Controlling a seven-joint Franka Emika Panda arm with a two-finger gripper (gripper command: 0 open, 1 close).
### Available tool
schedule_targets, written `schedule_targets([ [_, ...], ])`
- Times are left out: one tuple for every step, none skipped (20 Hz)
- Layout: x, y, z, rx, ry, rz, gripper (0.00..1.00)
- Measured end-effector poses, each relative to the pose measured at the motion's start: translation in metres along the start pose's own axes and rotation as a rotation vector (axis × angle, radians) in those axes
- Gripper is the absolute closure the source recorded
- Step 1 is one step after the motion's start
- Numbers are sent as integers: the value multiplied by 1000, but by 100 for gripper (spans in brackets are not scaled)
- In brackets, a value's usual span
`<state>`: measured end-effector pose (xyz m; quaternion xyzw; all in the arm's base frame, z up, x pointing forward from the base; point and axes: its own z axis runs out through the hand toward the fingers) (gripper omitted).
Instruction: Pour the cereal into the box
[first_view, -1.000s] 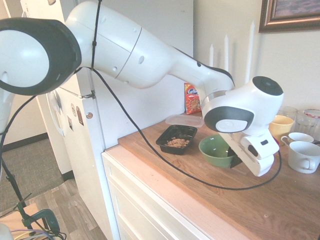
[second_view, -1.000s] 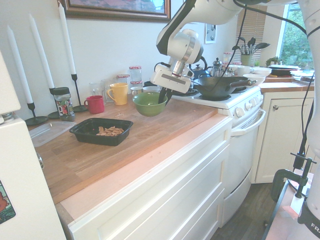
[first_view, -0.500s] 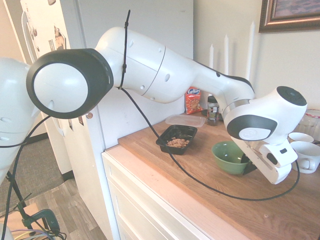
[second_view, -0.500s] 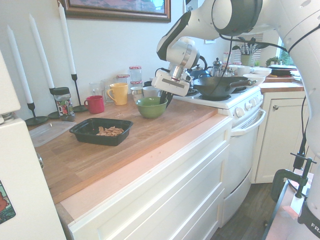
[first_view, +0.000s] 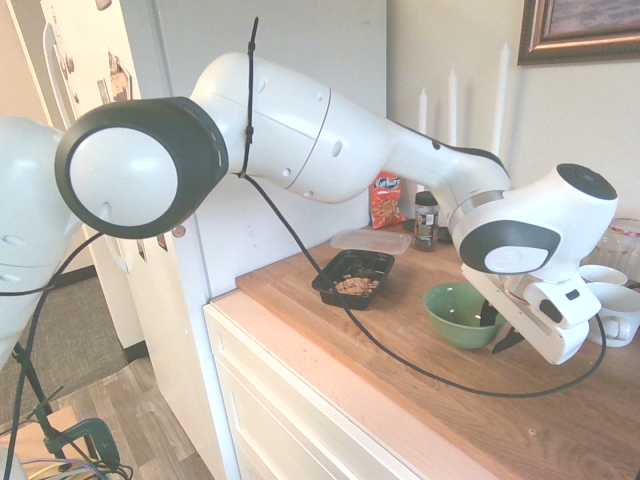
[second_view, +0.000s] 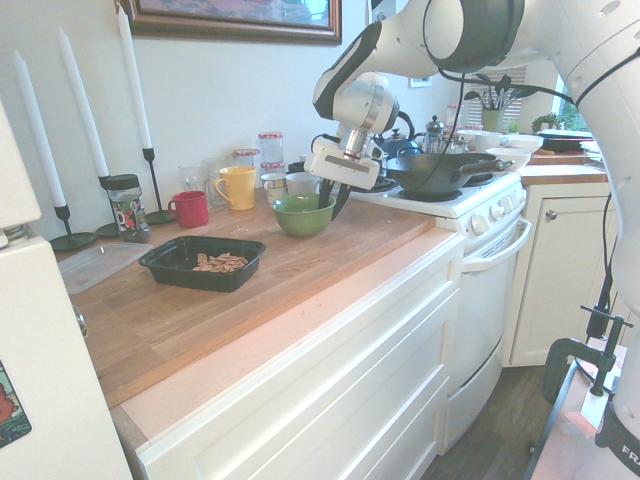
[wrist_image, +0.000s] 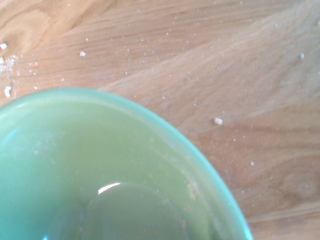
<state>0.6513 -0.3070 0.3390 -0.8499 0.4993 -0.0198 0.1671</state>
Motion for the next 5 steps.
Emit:
schedule_targets([
  [-4,-5,-9,-18,19,-22,0],
  [-10,-12,-18,-39,41,-47,0],
  [-17,-20,-29,-68,68,-70,0],
  [-25,-27,-39,-98,96,-90,0],
  [-34,-34,-50,-132,126,-109,0],
])
